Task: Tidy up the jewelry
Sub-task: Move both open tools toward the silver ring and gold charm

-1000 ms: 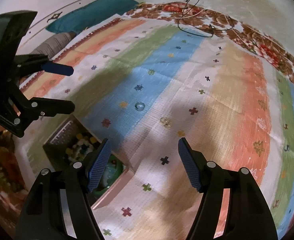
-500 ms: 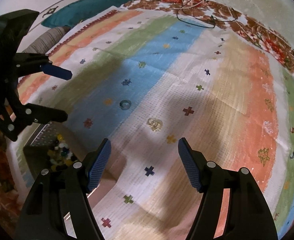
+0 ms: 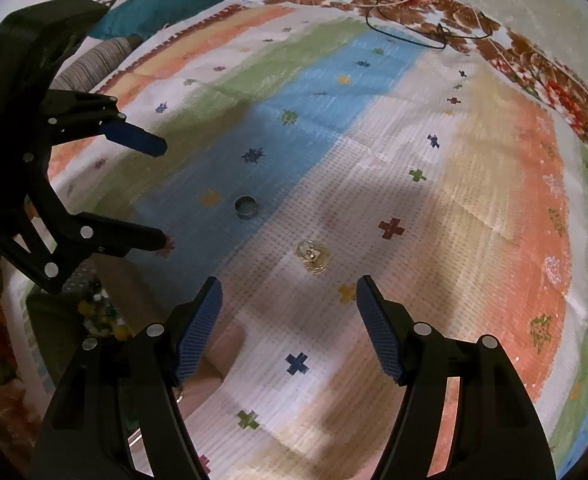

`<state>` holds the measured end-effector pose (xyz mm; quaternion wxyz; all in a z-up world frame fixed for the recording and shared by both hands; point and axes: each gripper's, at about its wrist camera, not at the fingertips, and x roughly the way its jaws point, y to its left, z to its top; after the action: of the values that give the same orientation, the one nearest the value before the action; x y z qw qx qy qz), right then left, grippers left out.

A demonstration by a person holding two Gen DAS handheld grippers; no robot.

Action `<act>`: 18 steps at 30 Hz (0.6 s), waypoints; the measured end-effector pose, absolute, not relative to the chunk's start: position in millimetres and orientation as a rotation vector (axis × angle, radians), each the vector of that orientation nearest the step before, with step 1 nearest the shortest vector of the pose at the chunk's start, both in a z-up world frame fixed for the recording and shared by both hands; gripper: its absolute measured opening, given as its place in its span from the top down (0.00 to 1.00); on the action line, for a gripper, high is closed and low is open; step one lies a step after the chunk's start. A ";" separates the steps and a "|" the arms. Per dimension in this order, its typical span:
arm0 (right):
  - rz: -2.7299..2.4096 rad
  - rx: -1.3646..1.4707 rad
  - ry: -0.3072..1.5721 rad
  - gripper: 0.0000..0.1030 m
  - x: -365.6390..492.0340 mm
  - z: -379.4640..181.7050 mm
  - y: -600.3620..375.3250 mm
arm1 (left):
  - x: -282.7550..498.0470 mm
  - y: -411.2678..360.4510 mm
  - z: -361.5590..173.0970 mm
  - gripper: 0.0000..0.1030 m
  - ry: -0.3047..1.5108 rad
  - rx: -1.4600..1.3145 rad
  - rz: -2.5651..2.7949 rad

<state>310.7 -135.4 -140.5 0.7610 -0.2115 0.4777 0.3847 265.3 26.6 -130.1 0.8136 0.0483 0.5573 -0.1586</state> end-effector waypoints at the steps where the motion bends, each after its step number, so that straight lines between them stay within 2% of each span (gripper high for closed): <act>1: 0.838 -0.460 1.041 0.33 310.7 -141.2 -135.8 | 266.3 26.8 -131.5 0.18 1.191 0.104 -0.339; 10: 0.842 -0.471 1.038 0.33 321.3 -151.1 -132.5 | 278.6 21.8 -145.9 0.24 1.208 0.146 -0.359; 12: 0.847 -0.475 1.040 0.34 323.2 -154.0 -131.4 | 281.9 21.3 -150.0 0.31 1.212 0.155 -0.363; 14: 0.853 -0.482 1.042 0.41 325.0 -156.9 -129.6 | 284.9 21.3 -154.9 0.39 1.226 0.160 -0.364; 18: 0.854 -0.487 1.044 0.41 327.7 -161.8 -125.0 | 289.6 19.6 -161.7 0.40 1.241 0.163 -0.385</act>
<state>327.7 -125.0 -161.8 0.7537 -0.2232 0.4784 0.3915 289.6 19.6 -161.7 0.7931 0.0758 0.5773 -0.1789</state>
